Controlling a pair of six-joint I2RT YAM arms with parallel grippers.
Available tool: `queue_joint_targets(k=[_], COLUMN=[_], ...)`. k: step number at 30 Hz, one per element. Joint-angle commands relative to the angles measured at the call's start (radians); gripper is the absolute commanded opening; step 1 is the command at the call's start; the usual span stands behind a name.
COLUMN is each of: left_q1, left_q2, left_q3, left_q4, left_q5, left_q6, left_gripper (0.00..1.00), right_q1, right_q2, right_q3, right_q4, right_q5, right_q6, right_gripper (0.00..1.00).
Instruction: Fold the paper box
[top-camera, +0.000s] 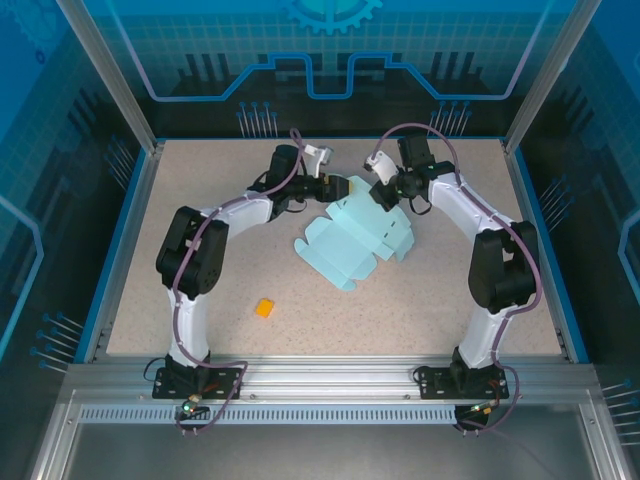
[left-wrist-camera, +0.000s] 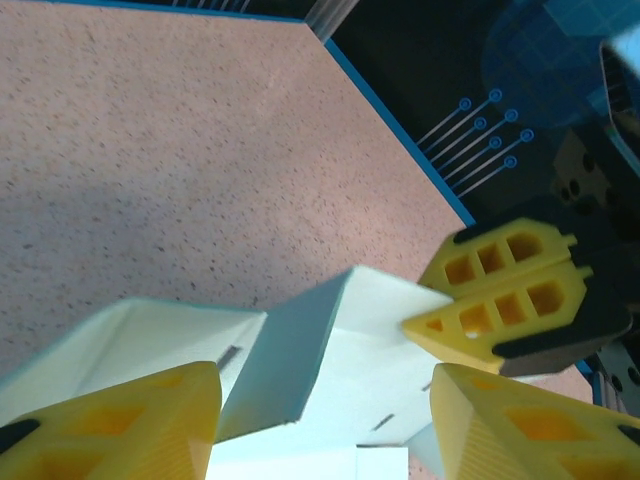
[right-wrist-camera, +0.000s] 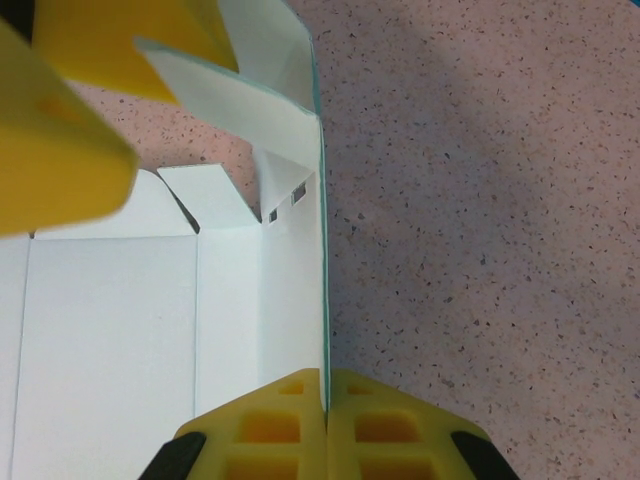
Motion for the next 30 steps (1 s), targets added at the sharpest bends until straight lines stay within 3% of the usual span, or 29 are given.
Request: queue_joint_targets(k=[1, 20, 30], left_q1=[-0.012, -0.071, -0.052], left_q2=[-0.048, -0.001, -0.063], left_q3=[-0.026, -0.027, -0.084], left_q4=[0.044, 0.134, 0.074], left_q5=[0.038, 0.067, -0.018], left_q6=[0.004, -0.009, 0.062], left_gripper=[0.58, 0.59, 0.60], right_q1=[-0.006, -0.005, -0.013], right_q2=[0.004, 0.015, -0.004], right_q3=[0.019, 0.025, 0.013], right_q4=[0.007, 0.006, 0.004], right_q5=[-0.017, -0.035, -0.017], right_q6=[0.016, 0.024, 0.006], right_gripper=[0.01, 0.01, 0.00])
